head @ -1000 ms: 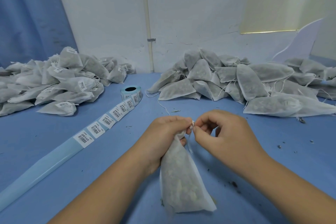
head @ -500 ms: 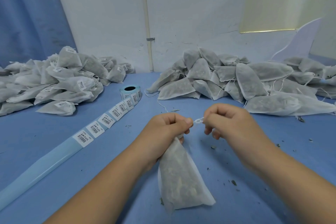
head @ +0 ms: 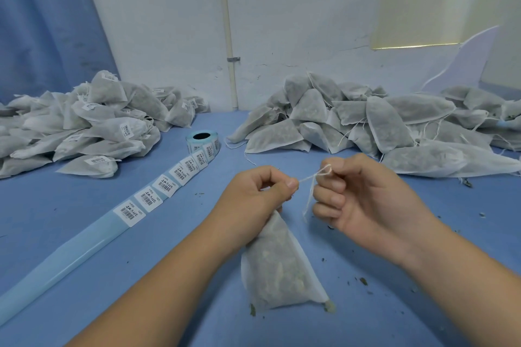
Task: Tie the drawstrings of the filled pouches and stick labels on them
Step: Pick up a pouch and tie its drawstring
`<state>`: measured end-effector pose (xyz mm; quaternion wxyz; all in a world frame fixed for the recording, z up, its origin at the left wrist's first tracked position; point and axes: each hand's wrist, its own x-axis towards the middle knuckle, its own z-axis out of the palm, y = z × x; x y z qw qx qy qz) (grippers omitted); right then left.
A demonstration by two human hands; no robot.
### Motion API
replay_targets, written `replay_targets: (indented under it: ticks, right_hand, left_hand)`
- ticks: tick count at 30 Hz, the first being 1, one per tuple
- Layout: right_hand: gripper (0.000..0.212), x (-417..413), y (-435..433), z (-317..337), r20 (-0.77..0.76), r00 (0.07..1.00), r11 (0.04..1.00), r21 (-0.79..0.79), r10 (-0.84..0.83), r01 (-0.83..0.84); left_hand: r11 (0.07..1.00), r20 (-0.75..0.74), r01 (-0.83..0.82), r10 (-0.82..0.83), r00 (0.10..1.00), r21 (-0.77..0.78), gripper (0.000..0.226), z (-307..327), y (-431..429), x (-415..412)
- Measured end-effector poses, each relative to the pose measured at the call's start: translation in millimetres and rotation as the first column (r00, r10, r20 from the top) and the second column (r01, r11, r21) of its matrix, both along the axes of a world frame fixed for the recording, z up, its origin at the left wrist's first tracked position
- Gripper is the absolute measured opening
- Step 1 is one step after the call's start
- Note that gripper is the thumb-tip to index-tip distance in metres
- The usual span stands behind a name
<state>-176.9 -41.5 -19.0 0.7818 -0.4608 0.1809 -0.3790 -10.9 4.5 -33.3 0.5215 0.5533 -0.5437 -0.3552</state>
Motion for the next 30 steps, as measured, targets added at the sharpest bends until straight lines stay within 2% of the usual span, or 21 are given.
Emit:
replay_targets:
  ticks: [3,7,9,14,16,20,24,27,30]
  right_hand:
    - [0.013,-4,-2,3,-0.047,0.996,0.997,0.034,0.07,-0.068]
    - [0.014,-8,-7,3,-0.062,0.981,0.979,0.102,0.186,-0.179]
    - [0.013,-9,-9,4,-0.065,0.987,0.985,0.106,0.145,-0.138]
    - [0.012,-2,-8,-1,-0.036,0.995,0.993,0.061,-0.094,0.096]
    - [0.013,1,-6,-3,-0.004,0.994,0.992,0.063,-0.109,0.109]
    - [0.011,1,-4,-2,0.003,0.999,0.994,0.104,0.034,-0.034]
    - [0.015,-5,-8,0,-0.144,0.981,0.987,0.115,0.127,-0.111]
    - [0.011,-11,-15,3,-0.18,0.983,0.995,0.1,0.02,-0.002]
    - [0.012,-18,-25,5,-0.131,0.976,0.978,0.095,-0.171,0.184]
  left_hand:
    - [0.993,0.101,-0.084,0.093,0.99,-0.088,0.024,-1,-3,2]
    - [0.978,0.217,-0.076,0.118,0.969,-0.192,0.026,-6,-2,-2]
    - [0.973,0.247,-0.073,0.128,0.96,-0.22,0.027,-8,-2,-3]
    - [0.976,0.303,-0.064,0.127,0.944,-0.207,0.025,-12,-3,-2]
    - [0.979,0.314,-0.044,0.106,0.944,-0.198,0.025,-13,-3,-2]
    - [0.974,0.303,-0.086,0.149,0.941,-0.212,0.026,-12,-5,2]
    - [0.955,0.304,-0.183,0.251,0.919,-0.235,0.025,-11,-8,8]
    - [0.978,0.276,-0.154,0.189,0.942,-0.144,0.018,-13,-6,11]
    - [0.998,0.256,0.019,-0.033,0.966,0.054,0.024,-15,-5,14]
